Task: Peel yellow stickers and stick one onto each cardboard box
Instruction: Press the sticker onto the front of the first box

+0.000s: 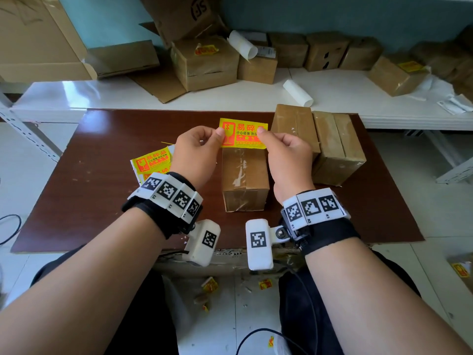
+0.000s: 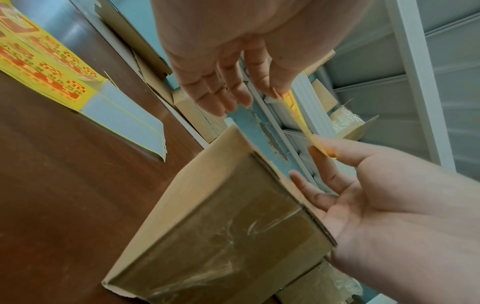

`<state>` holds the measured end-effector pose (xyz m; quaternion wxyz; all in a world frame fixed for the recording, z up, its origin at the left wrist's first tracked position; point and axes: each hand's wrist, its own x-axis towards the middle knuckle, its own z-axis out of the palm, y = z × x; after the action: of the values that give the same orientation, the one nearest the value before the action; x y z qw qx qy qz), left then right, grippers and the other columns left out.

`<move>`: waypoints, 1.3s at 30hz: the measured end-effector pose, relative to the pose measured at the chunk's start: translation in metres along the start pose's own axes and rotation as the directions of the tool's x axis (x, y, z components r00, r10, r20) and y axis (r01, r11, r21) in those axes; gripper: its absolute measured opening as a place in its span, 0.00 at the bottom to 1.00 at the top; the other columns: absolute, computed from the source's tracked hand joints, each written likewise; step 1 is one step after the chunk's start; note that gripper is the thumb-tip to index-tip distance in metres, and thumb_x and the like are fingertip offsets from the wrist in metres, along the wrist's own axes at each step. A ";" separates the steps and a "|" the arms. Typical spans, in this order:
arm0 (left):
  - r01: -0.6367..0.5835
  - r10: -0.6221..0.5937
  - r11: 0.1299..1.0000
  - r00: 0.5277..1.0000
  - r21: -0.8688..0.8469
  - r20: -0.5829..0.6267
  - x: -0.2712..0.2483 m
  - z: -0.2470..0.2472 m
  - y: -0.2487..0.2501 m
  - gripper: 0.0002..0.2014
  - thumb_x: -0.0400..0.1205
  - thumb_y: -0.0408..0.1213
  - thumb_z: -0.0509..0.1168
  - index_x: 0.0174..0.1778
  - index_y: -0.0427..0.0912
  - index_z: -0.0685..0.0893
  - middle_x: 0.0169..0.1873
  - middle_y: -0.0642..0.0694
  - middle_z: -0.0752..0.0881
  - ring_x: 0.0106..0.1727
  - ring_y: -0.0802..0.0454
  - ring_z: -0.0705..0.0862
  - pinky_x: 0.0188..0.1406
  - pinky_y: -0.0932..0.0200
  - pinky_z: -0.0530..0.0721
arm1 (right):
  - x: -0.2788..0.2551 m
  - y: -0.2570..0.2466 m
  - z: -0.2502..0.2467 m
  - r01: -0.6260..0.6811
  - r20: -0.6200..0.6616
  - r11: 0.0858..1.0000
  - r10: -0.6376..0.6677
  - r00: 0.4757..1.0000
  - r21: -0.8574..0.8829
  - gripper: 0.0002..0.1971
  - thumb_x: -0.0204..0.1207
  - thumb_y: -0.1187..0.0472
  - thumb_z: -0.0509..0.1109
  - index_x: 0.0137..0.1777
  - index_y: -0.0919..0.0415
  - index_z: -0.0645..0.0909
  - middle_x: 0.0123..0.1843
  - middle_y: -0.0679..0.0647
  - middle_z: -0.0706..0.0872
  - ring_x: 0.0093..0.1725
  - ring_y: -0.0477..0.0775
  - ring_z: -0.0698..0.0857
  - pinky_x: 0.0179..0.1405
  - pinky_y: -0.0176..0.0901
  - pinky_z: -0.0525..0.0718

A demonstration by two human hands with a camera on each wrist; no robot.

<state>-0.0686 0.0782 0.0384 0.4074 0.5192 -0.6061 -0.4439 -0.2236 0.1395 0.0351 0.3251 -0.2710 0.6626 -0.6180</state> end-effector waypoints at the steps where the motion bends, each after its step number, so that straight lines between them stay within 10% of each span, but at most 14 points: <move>1: 0.020 -0.020 1.000 1.000 -0.002 0.007 0.000 0.001 -0.001 0.19 0.89 0.49 0.68 0.47 0.34 0.89 0.36 0.48 0.85 0.38 0.50 0.83 0.55 0.36 0.90 | 0.001 0.000 0.000 -0.012 -0.004 1.000 0.012 1.000 0.002 0.11 0.79 0.49 0.84 0.42 0.55 0.93 0.44 0.52 0.97 0.54 0.57 0.95 0.63 0.65 0.94; 7: 0.168 -0.160 0.977 0.985 -0.134 0.069 0.001 0.006 -0.006 0.24 0.78 0.62 0.70 0.40 0.40 0.87 0.39 0.40 0.89 0.43 0.43 0.88 0.57 0.24 0.90 | 0.006 -0.004 -0.005 -0.084 0.023 0.996 0.083 0.996 0.017 0.11 0.80 0.51 0.84 0.45 0.58 0.93 0.48 0.54 0.97 0.54 0.51 0.93 0.60 0.51 0.91; 21: 0.263 -0.257 0.947 0.965 -0.186 0.056 -0.003 0.007 -0.010 0.13 0.76 0.55 0.73 0.31 0.52 0.89 0.41 0.38 0.91 0.56 0.26 0.92 0.52 0.19 0.90 | 0.014 0.011 -0.006 -0.062 0.011 0.988 0.064 0.998 -0.143 0.13 0.72 0.47 0.87 0.31 0.50 0.92 0.39 0.51 0.96 0.51 0.58 0.96 0.59 0.70 0.95; 28: 0.173 -0.169 0.980 0.984 -0.102 0.051 -0.001 0.006 -0.013 0.14 0.78 0.54 0.72 0.31 0.51 0.85 0.32 0.46 0.86 0.40 0.42 0.89 0.49 0.22 0.91 | 0.015 0.014 -0.010 -0.027 -0.006 0.977 0.026 1.000 -0.209 0.13 0.74 0.47 0.87 0.44 0.57 0.96 0.41 0.50 0.97 0.49 0.52 0.95 0.59 0.66 0.96; 34: 0.142 -0.140 0.988 0.990 -0.054 0.036 -0.002 0.005 -0.013 0.15 0.82 0.50 0.72 0.32 0.50 0.85 0.36 0.47 0.88 0.50 0.30 0.93 0.51 0.25 0.92 | 0.015 0.015 -0.011 0.000 0.013 0.970 0.004 1.000 -0.244 0.14 0.74 0.49 0.88 0.51 0.59 0.97 0.46 0.50 0.98 0.51 0.48 0.95 0.63 0.59 0.94; 39: 0.132 -0.131 0.991 0.991 -0.034 0.020 0.000 0.006 -0.016 0.14 0.87 0.44 0.72 0.35 0.48 0.84 0.36 0.51 0.88 0.42 0.47 0.88 0.54 0.31 0.93 | 0.015 0.014 -0.011 0.006 0.015 0.968 -0.003 1.000 -0.250 0.09 0.76 0.50 0.87 0.48 0.55 0.96 0.46 0.49 0.97 0.51 0.47 0.94 0.63 0.57 0.94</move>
<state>-0.0704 0.0777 0.0211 0.3809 0.5470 -0.5663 -0.4848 -0.2411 0.1363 0.0200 0.2916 -0.3158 0.7323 -0.5282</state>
